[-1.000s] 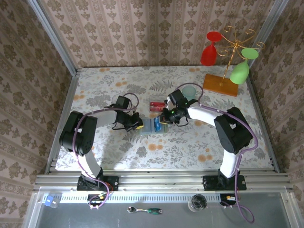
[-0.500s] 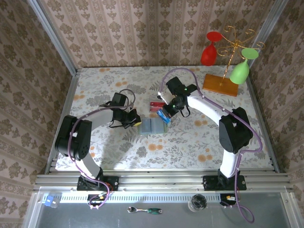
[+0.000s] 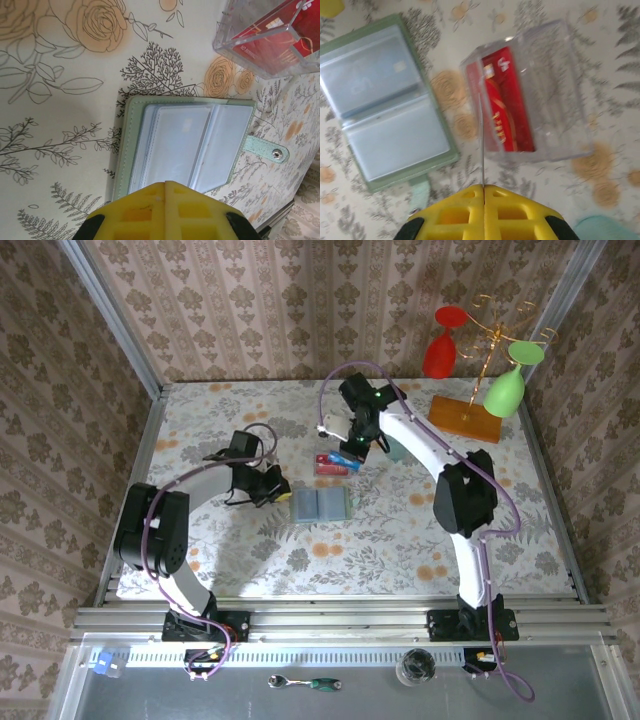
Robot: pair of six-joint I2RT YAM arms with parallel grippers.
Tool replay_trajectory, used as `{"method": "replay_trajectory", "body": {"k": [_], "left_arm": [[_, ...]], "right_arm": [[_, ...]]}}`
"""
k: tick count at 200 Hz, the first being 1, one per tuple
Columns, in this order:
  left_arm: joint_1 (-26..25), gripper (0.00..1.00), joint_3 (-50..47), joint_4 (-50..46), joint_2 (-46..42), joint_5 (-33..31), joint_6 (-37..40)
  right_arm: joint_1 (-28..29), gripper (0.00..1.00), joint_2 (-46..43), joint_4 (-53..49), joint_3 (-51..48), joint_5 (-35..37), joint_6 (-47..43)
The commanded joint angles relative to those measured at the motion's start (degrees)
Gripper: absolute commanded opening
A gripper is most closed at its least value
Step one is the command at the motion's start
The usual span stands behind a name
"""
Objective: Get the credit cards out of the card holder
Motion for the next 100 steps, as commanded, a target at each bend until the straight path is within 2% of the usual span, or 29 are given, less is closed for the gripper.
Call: {"method": "replay_trajectory", "body": {"k": [1, 55, 100], "left_arm": [[0.6, 0.02, 1.9, -1.9, -1.9, -0.7, 0.8], [1.1, 0.02, 2.9, -2.3, -0.9, -0.9, 0.4], [1.5, 0.02, 3.4, -2.9, -0.5, -0.9, 0.5]], "right_arm": [[-0.8, 0.0, 3.7, -5.8, 7.5, 0.4, -4.2], [-1.8, 0.0, 13.2, -9.7, 24.1, 0.4, -6.1], [-2.0, 0.0, 16.1, -8.8, 26.9, -0.8, -7.0]]}}
